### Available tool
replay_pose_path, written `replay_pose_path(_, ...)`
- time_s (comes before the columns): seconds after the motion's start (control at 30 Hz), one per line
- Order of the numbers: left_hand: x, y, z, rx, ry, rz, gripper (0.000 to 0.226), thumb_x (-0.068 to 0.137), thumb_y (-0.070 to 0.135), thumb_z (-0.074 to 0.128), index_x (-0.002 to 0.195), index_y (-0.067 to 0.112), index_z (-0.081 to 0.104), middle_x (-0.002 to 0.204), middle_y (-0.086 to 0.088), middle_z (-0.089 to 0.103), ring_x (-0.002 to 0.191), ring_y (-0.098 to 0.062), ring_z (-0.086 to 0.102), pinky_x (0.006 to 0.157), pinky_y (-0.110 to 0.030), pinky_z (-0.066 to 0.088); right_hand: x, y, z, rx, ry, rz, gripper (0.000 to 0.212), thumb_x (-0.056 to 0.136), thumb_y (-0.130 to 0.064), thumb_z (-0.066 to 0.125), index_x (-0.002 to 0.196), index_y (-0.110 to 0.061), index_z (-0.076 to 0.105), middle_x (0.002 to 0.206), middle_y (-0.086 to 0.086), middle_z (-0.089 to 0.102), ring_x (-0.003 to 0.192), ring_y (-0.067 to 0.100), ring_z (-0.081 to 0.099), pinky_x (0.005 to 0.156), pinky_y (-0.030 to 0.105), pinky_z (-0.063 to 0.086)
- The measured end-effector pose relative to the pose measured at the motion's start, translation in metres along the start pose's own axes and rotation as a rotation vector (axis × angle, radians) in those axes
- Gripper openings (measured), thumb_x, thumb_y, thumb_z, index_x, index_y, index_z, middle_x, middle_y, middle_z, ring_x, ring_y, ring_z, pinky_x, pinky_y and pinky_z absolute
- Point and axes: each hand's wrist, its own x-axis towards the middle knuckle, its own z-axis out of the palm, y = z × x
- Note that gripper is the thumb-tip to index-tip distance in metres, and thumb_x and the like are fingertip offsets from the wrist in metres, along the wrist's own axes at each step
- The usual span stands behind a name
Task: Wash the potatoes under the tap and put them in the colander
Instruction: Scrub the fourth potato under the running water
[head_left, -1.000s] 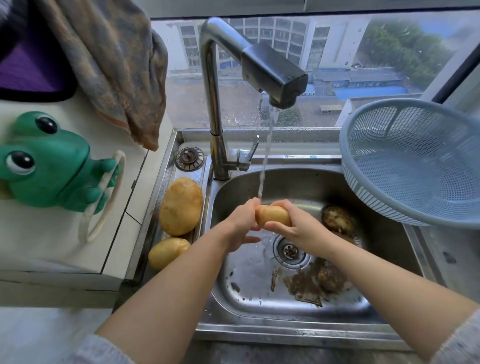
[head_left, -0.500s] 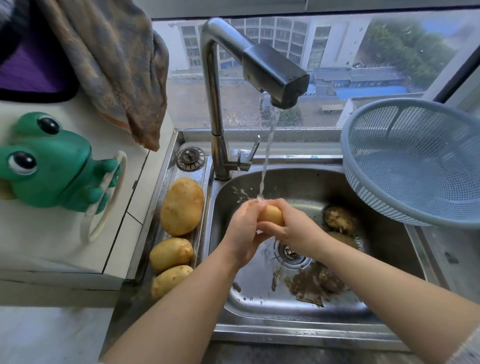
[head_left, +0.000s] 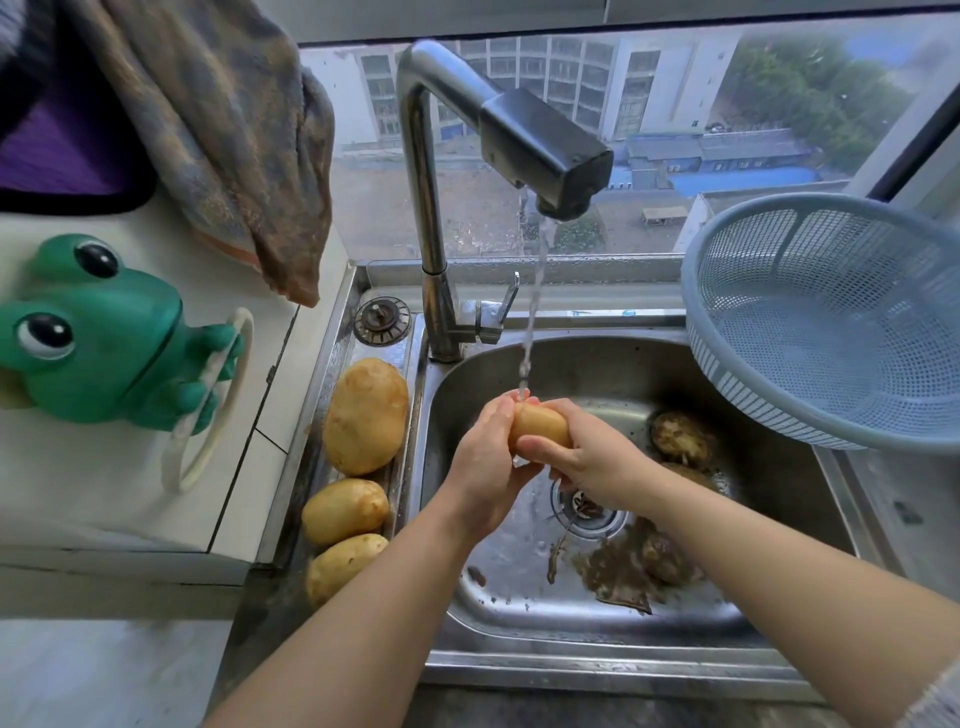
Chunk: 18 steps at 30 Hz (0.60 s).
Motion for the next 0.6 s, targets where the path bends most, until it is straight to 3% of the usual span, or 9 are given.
replay_pose_path(0.2, 0.001, 0.002, -0.004, 0.127, -0.066, 0.026, 0.029, 0.104, 0.035, 0.037, 0.121, 0.016, 0.051, 0.123, -0.013, 0.053, 0.107, -0.025, 0.059, 0.092, -0.042, 0.054, 0.001, -0.005, -0.007, 0.005, -0.043, 0.030, 0.048, 0.090, -0.042, 0.062, 0.127, -0.016, 0.045, 0.088, -0.001, 0.058, 0.068, 0.009, 0.057, 0.060, 0.021, 0.052)
replay_pose_path(0.3, 0.013, 0.002, 0.001, 0.067, 0.045, -0.003, 0.026, 0.101, 0.027, 0.046, 0.114, 0.008, 0.057, 0.110, -0.017, 0.057, 0.093, -0.027, 0.062, 0.077, -0.038, 0.057, 0.001, -0.008, -0.004, -0.193, 0.045, 0.009, 0.056, 0.088, -0.046, 0.062, 0.133, -0.021, 0.040, 0.096, -0.005, 0.055, 0.081, 0.011, 0.057, 0.072, 0.023, 0.050)
replay_pose_path(0.4, 0.022, 0.007, 0.013, -0.088, 0.221, -0.109, 0.015, 0.097, 0.019, 0.051, 0.092, 0.009, 0.062, 0.094, -0.014, 0.059, 0.079, -0.023, 0.060, 0.067, -0.034, 0.054, -0.001, -0.010, 0.005, -0.297, 0.142, -0.032, 0.057, 0.089, -0.043, 0.062, 0.136, -0.021, 0.038, 0.098, -0.004, 0.051, 0.086, 0.014, 0.054, 0.077, 0.028, 0.047)
replay_pose_path(0.47, 0.021, 0.012, 0.015, -0.178, 0.234, -0.181, 0.018, 0.098, 0.019, 0.051, 0.088, 0.008, 0.061, 0.091, -0.013, 0.060, 0.077, -0.023, 0.060, 0.067, -0.036, 0.054, -0.001, -0.008, 0.007, -0.309, 0.167, -0.039, 0.056, 0.089, -0.045, 0.062, 0.135, -0.020, 0.040, 0.098, -0.003, 0.051, 0.087, 0.015, 0.053, 0.075, 0.027, 0.042)
replay_pose_path(0.6, 0.013, 0.008, 0.005, -0.171, 0.113, -0.182, 0.027, 0.105, 0.027, 0.034, 0.107, 0.012, 0.056, 0.104, -0.012, 0.061, 0.090, -0.026, 0.059, 0.081, -0.043, 0.051, 0.004, -0.002, -0.002, -0.202, 0.058, -0.003, 0.043, 0.090, -0.051, 0.055, 0.115, -0.016, 0.050, 0.090, -0.005, 0.059, 0.079, 0.013, 0.057, 0.063, 0.021, 0.041)
